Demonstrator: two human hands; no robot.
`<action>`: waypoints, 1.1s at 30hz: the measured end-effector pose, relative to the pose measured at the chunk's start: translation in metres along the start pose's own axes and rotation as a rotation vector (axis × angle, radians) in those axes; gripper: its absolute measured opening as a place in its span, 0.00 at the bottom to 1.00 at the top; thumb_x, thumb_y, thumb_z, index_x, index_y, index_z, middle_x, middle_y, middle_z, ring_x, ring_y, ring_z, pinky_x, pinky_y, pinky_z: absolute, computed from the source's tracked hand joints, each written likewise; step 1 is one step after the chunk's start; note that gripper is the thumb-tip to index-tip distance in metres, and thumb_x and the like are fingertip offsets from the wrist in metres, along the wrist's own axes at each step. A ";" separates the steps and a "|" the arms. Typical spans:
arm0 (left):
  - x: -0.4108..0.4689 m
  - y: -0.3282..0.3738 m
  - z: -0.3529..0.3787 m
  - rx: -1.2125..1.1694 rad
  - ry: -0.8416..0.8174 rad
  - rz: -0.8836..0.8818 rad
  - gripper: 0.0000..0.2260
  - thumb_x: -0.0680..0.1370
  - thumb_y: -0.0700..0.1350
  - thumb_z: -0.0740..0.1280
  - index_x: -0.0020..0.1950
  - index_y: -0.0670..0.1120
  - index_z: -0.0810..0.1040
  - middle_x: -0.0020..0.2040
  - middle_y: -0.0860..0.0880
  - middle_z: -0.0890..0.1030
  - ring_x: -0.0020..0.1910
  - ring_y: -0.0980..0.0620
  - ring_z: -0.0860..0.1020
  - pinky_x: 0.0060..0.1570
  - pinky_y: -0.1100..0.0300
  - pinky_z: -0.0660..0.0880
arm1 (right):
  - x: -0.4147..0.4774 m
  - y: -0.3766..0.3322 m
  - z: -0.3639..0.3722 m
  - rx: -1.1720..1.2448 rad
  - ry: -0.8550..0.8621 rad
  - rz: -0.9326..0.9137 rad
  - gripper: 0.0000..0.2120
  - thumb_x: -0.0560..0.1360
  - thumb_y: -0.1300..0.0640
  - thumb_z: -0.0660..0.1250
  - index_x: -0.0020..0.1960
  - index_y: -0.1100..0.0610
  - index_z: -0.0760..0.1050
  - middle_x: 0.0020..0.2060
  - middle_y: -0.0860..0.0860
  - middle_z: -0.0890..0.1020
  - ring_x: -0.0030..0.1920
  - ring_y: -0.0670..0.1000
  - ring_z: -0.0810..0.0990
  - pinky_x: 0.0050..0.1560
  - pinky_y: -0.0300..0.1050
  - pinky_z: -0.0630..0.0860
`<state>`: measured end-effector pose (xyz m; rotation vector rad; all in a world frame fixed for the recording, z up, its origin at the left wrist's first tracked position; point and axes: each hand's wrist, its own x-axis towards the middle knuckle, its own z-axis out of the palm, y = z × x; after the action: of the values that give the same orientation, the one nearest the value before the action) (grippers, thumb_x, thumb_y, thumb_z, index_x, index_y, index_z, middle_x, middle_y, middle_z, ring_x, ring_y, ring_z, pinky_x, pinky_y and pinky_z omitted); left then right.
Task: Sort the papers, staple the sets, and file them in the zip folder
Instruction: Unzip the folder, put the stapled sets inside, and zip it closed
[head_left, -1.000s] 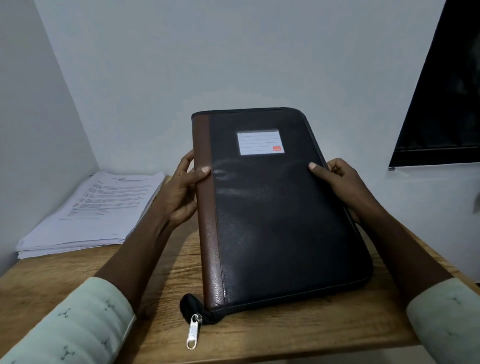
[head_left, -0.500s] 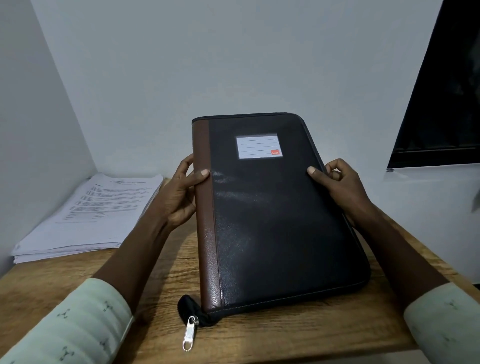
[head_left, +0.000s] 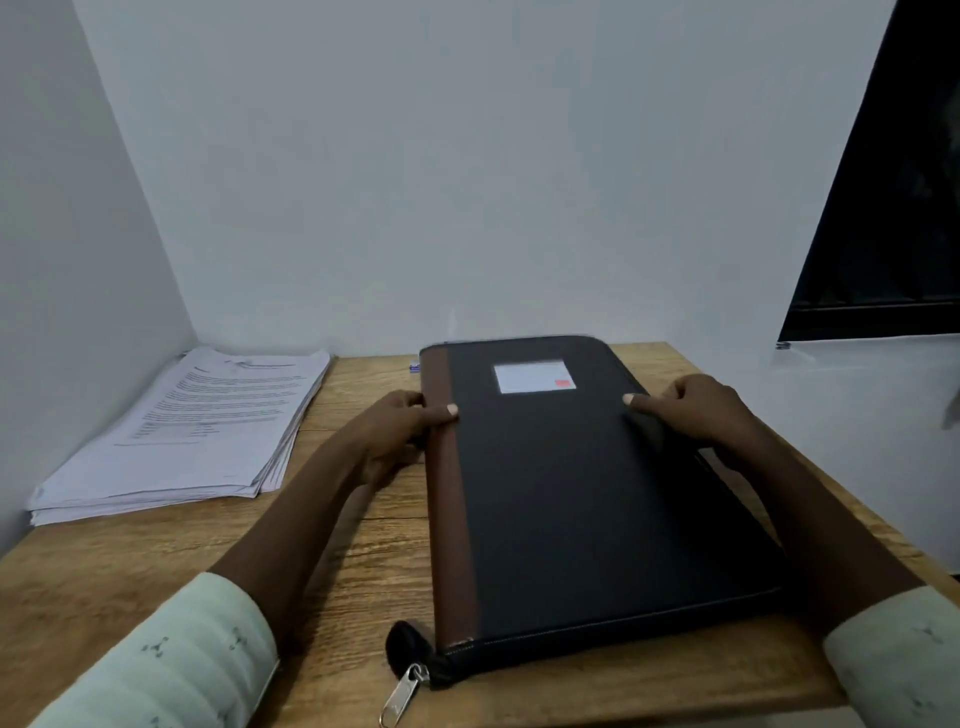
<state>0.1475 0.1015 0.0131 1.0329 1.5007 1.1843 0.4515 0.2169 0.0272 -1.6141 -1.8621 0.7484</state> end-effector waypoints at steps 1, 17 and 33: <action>0.001 -0.001 0.002 0.072 0.037 -0.013 0.15 0.80 0.47 0.68 0.61 0.39 0.78 0.52 0.43 0.85 0.44 0.49 0.83 0.34 0.61 0.77 | -0.001 -0.001 -0.002 -0.081 -0.017 0.009 0.24 0.71 0.39 0.72 0.36 0.57 0.68 0.37 0.54 0.76 0.41 0.54 0.75 0.41 0.46 0.70; -0.026 0.050 -0.030 0.196 0.097 0.107 0.26 0.75 0.61 0.67 0.70 0.51 0.71 0.62 0.44 0.77 0.54 0.44 0.81 0.50 0.44 0.81 | -0.020 -0.075 -0.059 0.673 -0.349 -0.028 0.17 0.77 0.46 0.67 0.57 0.59 0.78 0.46 0.57 0.83 0.38 0.54 0.82 0.39 0.45 0.80; -0.107 0.123 -0.142 0.377 0.340 0.081 0.36 0.68 0.51 0.76 0.75 0.56 0.68 0.66 0.46 0.76 0.51 0.50 0.78 0.43 0.60 0.78 | -0.101 -0.196 0.095 0.771 -0.683 -0.432 0.13 0.80 0.59 0.63 0.64 0.53 0.76 0.65 0.49 0.77 0.65 0.48 0.76 0.61 0.54 0.78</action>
<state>0.0400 -0.0073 0.1660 1.1899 2.0216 1.2030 0.2618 0.0881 0.0986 -0.4687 -1.8698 1.6763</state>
